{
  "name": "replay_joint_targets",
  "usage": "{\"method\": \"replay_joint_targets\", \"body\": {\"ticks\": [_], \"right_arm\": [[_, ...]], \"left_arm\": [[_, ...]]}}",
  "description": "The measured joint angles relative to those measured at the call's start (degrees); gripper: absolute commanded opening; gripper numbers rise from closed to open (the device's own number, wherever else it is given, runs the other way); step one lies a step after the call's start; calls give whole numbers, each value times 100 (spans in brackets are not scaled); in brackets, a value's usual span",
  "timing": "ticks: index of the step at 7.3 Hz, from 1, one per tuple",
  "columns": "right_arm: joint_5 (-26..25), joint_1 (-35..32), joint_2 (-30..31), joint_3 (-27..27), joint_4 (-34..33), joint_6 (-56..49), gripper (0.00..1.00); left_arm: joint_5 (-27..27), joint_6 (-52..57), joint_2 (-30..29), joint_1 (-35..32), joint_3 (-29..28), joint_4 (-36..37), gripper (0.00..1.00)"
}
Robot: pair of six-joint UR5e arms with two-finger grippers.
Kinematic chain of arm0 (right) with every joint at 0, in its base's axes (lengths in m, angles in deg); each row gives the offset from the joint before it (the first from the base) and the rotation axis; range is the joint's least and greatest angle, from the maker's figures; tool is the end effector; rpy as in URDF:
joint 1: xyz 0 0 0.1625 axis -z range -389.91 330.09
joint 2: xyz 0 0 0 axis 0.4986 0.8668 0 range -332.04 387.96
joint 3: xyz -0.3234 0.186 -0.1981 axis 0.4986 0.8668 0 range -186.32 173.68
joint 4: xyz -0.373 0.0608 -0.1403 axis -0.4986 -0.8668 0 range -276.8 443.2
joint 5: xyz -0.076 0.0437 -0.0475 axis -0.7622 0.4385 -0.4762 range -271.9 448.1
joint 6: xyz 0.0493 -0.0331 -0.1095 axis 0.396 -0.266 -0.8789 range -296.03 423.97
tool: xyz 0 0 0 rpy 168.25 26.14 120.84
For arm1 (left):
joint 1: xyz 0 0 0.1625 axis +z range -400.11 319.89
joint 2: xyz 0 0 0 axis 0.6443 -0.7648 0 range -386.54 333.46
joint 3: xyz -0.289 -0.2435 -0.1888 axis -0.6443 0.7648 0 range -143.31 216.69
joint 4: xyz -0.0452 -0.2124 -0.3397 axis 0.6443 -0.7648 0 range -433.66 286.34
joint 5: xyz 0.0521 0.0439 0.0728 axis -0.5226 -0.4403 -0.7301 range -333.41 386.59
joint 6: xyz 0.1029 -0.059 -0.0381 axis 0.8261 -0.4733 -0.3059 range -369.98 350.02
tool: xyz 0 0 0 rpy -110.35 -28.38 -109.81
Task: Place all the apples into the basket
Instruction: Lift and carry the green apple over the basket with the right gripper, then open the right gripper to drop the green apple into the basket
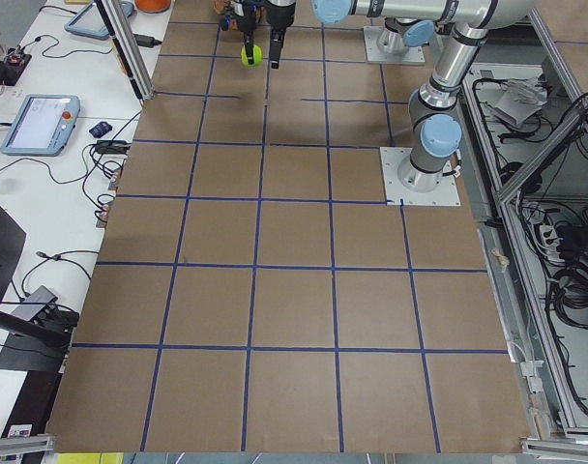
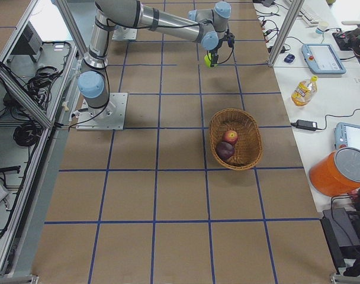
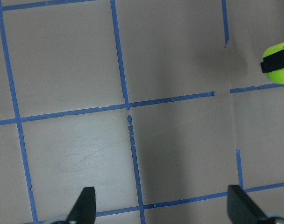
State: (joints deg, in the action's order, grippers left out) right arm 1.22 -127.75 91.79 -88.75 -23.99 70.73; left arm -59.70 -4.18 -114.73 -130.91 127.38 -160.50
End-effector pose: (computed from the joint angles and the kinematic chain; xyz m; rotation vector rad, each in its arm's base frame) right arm 0.2266 -0.6185 0.2934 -0.0280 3.0903 0.0483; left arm -0.1480 -0.4737 0.4756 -0.1807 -3.0727 0.1193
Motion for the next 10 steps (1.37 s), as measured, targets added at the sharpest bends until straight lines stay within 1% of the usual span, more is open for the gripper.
{"method": "replay_joint_targets", "body": {"ticks": [2, 3, 4, 6, 7, 9, 10], "right_arm": [[-25, 713, 117, 861, 1163, -905, 0], [-182, 1089, 99, 1094, 1468, -1477, 0], [-320, 1499, 57, 1191, 1590, -2044, 0], [-419, 2237, -210, 1237, 1563, -3187, 0], [-424, 2546, -423, 1238, 1441, -3471, 0], [-480, 2843, -817, 1237, 1073, -3592, 0], [-506, 2884, -965, 1233, 986, -3577, 18]], "left_arm": [[3, 0, -2, -6, 10, 0, 100], [1, 0, -4, -7, 5, 0, 100], [-1, 0, -5, -6, -1, 0, 100], [-1, 0, -6, -6, -7, 0, 100], [-1, 0, -6, -6, -8, 0, 100], [-1, 0, -6, -8, -8, 0, 100], [-1, 2, -6, -8, -8, 2, 100]]}}
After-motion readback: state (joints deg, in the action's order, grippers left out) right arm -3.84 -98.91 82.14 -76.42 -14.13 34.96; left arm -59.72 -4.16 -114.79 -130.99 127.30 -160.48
